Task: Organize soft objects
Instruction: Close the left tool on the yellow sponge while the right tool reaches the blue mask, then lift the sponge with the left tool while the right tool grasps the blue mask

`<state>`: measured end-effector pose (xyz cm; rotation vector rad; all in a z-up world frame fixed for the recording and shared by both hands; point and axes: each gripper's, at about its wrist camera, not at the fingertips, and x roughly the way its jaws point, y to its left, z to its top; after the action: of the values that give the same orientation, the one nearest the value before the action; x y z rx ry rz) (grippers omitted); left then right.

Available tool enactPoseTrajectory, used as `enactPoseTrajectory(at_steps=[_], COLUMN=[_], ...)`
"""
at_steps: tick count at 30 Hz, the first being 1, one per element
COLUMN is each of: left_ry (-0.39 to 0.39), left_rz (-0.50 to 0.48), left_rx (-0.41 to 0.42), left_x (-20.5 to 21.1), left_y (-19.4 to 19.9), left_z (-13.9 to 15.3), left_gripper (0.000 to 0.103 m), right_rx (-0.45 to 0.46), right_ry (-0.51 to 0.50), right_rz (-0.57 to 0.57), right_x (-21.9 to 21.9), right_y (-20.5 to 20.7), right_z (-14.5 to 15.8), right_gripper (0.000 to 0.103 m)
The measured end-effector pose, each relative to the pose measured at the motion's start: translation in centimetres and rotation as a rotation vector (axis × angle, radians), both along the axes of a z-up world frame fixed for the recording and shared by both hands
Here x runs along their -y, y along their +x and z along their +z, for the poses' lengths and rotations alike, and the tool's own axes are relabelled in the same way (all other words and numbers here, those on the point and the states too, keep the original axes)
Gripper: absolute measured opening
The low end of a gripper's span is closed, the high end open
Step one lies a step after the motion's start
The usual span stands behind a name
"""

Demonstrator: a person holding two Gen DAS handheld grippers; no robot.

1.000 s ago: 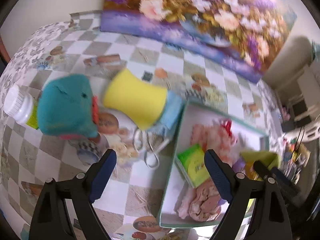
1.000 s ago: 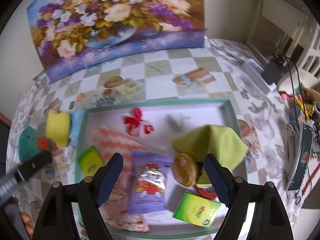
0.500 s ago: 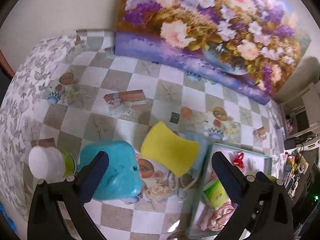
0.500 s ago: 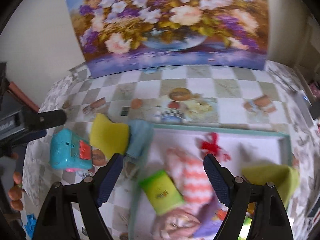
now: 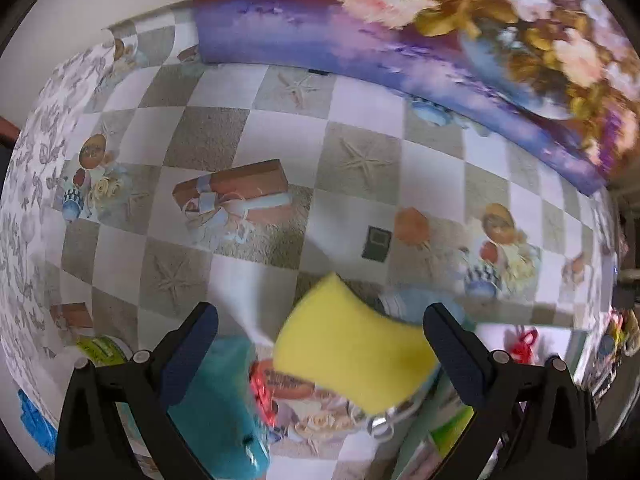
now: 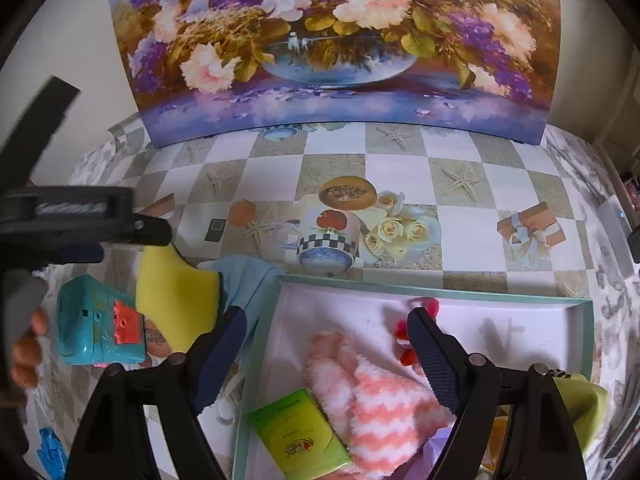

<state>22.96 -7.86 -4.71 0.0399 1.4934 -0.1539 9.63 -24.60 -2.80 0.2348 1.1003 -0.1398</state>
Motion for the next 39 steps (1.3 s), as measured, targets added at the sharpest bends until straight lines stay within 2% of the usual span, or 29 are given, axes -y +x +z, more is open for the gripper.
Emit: enactPoseTrajectory(at_steps=[2, 3, 4, 6, 9, 11, 12, 13, 22, 27, 31, 34, 37, 39], left_ry=[0.028, 0.038, 0.038, 0.047, 0.046, 0.04, 0.027, 0.013, -0.007, -0.022, -0.044, -0.028, 0.038, 0.046], left_rz=[-0.02, -0.027, -0.036, -0.045, -0.048, -0.044, -0.042, -0.041, -0.066, -0.081, -0.061, -0.048, -0.02, 0.007], left_rx=[-0.016, -0.03, -0.051, -0.084, -0.12, -0.131, -0.137, -0.149, -0.119, -0.081, -0.041, -0.008, 0.05, 0.074], left_x=[0.4, 0.5, 0.7, 0.9, 1.0, 1.0, 1.0, 0.9, 0.4, 0.3, -1.1, -2.1, -3.3, -4.1], left_y=[0.5, 0.6, 0.7, 0.9, 0.9, 0.8, 0.8, 0.7, 0.0, 0.4, 1.4, 2.2, 3.4, 4.2], left_z=[-0.5, -0.8, -1.2, -1.7, -2.5, -2.8, -3.0, -3.2, -3.8, -2.4, -0.1, 1.3, 2.9, 3.6], left_gripper=[0.101, 0.096, 0.085, 0.078, 0.075, 0.062, 0.045, 0.041, 0.029, 0.028, 0.028, 0.028, 0.028, 0.028], right_rx=[0.006, 0.01, 0.013, 0.019, 0.028, 0.035, 0.038, 0.04, 0.031, 0.036, 0.052, 0.058, 0.049, 0.043], right_ry=[-0.002, -0.002, 0.0, 0.014, 0.017, 0.02, 0.024, 0.028, 0.048, 0.056, 0.059, 0.058, 0.044, 0.035], right_rz=[-0.007, -0.014, -0.019, -0.021, -0.019, -0.024, -0.026, -0.027, -0.031, 0.004, 0.062, 0.122, 0.177, 0.195], right_x=[0.3, 0.6, 0.7, 0.9, 1.0, 1.2, 1.2, 1.3, 1.7, 0.7, -1.2, -3.1, -5.2, -6.0], right_y=[-0.1, -0.1, -0.1, -0.1, -0.2, -0.2, -0.3, -0.3, -0.3, 0.0, 0.6, 1.1, 1.7, 2.1], right_z=[0.0, 0.1, 0.1, 0.1, 0.2, 0.4, 0.4, 0.5, -0.1, -0.3, -0.3, -0.4, -1.0, -1.4], right_gripper=[0.085, 0.085, 0.085, 0.085, 0.085, 0.085, 0.085, 0.085, 0.085, 0.085, 0.083, 0.079, 0.067, 0.062])
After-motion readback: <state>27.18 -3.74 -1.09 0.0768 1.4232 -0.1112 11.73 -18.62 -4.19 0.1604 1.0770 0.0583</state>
